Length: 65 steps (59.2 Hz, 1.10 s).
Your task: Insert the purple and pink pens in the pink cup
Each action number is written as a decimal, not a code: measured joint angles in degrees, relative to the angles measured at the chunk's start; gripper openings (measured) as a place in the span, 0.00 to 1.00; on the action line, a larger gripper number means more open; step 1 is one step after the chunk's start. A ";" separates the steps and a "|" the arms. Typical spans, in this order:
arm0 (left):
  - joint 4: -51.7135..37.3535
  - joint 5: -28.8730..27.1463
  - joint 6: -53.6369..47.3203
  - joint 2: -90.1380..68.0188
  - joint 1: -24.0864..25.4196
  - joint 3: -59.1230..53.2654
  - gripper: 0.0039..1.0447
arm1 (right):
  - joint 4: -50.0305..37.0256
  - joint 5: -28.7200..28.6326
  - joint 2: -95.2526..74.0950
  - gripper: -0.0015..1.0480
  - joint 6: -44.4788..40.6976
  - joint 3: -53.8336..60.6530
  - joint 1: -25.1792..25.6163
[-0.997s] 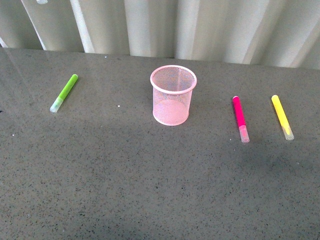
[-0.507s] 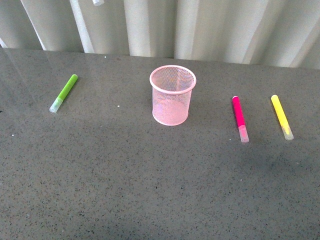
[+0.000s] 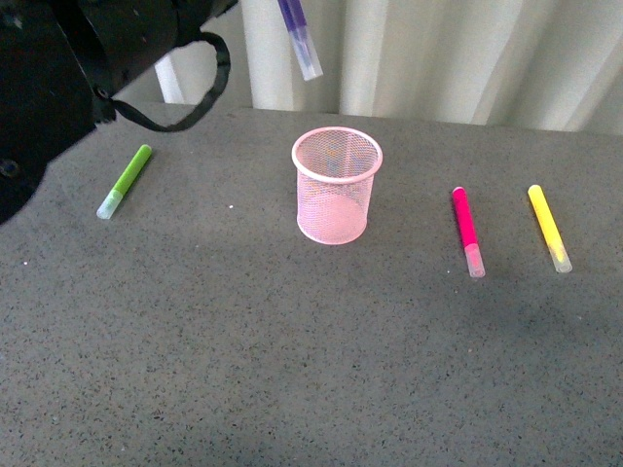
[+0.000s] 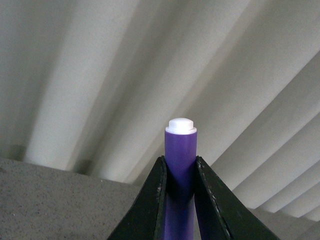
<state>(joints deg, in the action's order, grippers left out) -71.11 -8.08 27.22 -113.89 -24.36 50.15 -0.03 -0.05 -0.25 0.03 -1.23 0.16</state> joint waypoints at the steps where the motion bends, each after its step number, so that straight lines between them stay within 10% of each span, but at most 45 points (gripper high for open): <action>1: -0.15 -0.02 0.02 -0.17 -0.07 0.00 0.12 | 0.00 0.00 0.00 0.93 0.00 0.00 0.00; 65: -7.78 3.26 -2.60 -17.44 3.98 8.07 0.12 | 0.00 0.00 0.00 0.93 0.02 0.00 0.00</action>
<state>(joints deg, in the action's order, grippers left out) -78.89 -4.82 24.62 -131.33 -20.38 58.22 -0.03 -0.05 -0.25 0.05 -1.23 0.16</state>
